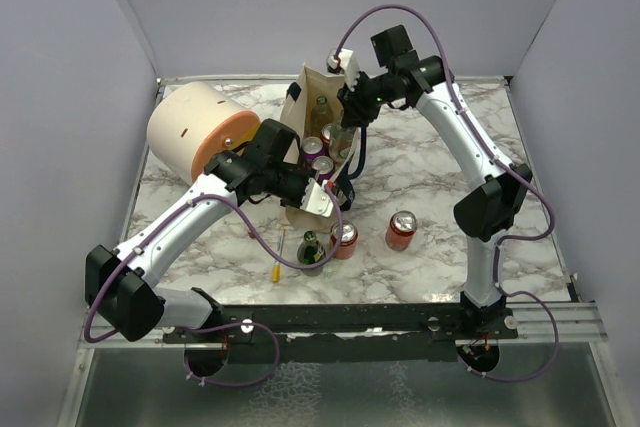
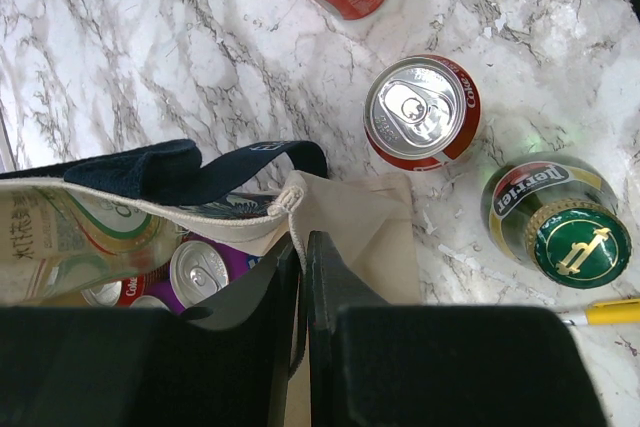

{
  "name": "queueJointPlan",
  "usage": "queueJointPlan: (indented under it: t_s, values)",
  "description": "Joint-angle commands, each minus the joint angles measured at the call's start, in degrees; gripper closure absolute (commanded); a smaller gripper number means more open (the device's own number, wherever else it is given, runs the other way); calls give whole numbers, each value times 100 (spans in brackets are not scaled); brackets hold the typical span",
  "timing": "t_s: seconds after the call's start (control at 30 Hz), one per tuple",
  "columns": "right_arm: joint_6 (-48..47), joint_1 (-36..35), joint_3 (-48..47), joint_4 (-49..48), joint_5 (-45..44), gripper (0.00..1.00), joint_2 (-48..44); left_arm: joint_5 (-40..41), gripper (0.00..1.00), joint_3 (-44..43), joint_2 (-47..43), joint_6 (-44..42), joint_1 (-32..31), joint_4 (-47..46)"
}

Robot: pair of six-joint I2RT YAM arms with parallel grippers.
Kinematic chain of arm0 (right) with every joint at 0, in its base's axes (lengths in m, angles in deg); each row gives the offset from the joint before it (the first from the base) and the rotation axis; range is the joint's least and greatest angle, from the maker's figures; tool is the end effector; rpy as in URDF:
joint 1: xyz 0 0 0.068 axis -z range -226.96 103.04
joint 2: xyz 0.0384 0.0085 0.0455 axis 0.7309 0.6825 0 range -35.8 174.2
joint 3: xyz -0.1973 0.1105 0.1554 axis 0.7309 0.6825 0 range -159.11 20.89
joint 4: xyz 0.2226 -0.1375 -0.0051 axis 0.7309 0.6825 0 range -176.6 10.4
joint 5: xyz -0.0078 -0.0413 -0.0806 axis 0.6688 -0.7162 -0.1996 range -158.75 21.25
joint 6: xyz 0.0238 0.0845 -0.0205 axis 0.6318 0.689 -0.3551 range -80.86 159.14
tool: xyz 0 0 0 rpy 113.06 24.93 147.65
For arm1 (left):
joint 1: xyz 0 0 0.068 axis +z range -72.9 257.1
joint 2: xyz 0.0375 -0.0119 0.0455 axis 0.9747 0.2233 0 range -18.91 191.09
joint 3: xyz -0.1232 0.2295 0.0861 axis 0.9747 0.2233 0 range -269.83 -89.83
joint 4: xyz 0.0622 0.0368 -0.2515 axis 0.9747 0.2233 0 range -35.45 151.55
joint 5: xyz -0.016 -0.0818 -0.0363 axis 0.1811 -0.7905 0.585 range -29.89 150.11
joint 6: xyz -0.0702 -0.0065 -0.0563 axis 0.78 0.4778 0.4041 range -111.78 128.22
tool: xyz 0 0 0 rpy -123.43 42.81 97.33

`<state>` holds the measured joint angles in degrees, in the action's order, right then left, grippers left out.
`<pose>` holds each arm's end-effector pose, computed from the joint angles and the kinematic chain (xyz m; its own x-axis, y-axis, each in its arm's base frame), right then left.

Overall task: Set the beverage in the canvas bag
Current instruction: Place the drink in the canvas bag.

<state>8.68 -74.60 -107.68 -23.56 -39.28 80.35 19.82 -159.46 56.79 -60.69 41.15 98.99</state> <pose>0.3847 0.2463 0.3518 -0.2455 -0.6266 -0.7396 -0.9336 0.3584 0.0063 0.2048 -0.2129 0.3000 0.5036 0.5139 -0.6945 0.8639 -0.2873 0.4138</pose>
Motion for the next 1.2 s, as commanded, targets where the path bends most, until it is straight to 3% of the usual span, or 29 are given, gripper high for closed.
queueJointPlan:
  t_s: [0.0, 0.93, 1.03, 1.17]
  values:
    - [-131, 40, -80, -290, 354, 99, -108, 180, 89, -53, 92, 25, 52, 197]
    - [-162, 31, -15, -322, 500, 99, 484, -52, 91, -339, 206, 479, 149, 18]
    - [-170, 22, -79, -315, 543, 99, 550, -77, 85, -354, 188, 609, 149, 5]
    - [-171, 22, -152, -291, 605, 99, 550, -40, 66, -465, 168, 941, 149, -80]
